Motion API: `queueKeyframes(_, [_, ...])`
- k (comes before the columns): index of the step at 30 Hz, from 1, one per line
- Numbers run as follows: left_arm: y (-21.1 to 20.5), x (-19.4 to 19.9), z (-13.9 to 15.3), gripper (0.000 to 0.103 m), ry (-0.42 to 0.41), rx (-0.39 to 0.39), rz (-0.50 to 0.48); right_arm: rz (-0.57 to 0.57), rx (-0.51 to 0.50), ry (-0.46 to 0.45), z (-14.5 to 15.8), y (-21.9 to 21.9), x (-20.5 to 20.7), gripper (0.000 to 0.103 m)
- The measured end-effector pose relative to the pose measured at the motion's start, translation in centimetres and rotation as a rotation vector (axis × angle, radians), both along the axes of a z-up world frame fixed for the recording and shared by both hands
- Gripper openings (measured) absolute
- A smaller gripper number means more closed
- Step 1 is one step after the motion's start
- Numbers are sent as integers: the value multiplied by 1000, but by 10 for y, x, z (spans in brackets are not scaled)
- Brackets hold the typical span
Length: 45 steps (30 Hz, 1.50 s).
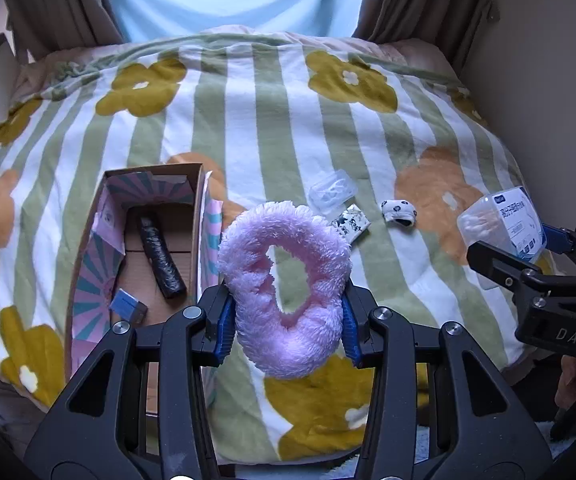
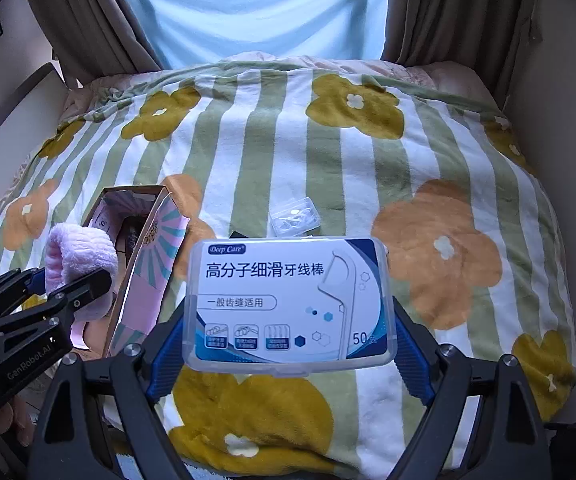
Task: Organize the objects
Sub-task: 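Carry the pink hair band and floss box with both tools over the cardboard box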
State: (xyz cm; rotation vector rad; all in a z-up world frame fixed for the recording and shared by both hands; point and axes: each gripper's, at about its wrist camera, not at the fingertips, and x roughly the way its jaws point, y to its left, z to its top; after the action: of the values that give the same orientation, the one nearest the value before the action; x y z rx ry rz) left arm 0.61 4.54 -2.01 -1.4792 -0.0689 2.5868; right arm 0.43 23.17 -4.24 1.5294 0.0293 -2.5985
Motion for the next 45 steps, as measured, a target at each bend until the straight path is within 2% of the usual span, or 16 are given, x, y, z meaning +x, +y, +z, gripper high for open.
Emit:
queueKeyframes(8, [-2, 0, 4, 39, 10, -2, 19, -10, 6, 3, 2, 2, 0, 86])
queueKeyframes(14, [-16, 1, 8, 39, 20, -1, 80, 35, 15, 14, 5, -12, -4, 86])
queueKeyframes(19, [-40, 6, 7, 39, 16, -1, 158, 136, 15, 21, 7, -37, -11, 86])
queueKeyframes(28, [-102, 25, -2, 39, -9, 1, 384, 366, 11, 0, 4, -103, -36, 86])
queueKeyframes(36, [-152, 36, -31, 39, -82, 22, 551, 578, 36, -74, -18, -182, -74, 86])
queueKeyframes(45, [-178, 18, -90, 39, -188, 70, 643, 757, 89, -181, -81, -273, -125, 86])
